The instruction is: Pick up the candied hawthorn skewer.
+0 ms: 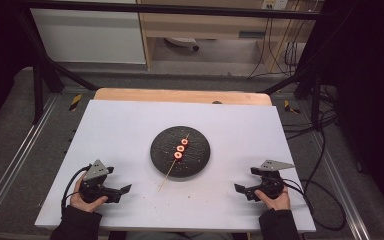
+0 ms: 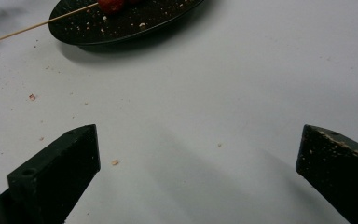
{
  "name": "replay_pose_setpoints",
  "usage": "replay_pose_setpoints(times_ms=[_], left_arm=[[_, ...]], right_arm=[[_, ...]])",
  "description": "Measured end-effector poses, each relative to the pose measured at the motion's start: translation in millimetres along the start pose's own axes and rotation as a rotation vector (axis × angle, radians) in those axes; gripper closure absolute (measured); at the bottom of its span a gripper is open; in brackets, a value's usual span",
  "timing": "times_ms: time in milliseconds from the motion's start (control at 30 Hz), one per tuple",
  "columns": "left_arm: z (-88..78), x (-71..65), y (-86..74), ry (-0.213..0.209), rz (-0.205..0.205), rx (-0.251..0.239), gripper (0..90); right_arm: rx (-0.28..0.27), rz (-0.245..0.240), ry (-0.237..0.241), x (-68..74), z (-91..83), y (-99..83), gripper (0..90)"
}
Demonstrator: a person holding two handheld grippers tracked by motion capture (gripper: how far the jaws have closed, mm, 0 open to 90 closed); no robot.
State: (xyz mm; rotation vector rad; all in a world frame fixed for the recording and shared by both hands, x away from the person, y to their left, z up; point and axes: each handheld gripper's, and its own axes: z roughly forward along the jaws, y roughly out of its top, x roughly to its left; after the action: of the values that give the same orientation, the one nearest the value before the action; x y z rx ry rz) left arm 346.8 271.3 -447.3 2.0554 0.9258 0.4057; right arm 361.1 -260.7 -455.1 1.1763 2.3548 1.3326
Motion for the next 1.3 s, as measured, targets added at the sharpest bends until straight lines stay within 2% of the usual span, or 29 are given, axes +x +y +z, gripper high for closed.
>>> replay_pose_setpoints(times_ms=[533,1000,1300], left_arm=[[2.7,-8.1,7.6,-0.004,0.024,-0.003,4.7],[5.6,-12.9,18.8,-0.002,0.017,-0.007,5.2],[10.7,-20.7,32.7,-0.003,0.014,0.0,5.6]], right_arm=[[-0.011,-0.002,-0.004,0.3,-1.5,0.7,0.5],[-0.017,-0.002,-0.002,0.3,-2.7,1.2,0.5],[-0.017,-0.006,-0.007,-0.2,-2.7,1.3,0.5]])
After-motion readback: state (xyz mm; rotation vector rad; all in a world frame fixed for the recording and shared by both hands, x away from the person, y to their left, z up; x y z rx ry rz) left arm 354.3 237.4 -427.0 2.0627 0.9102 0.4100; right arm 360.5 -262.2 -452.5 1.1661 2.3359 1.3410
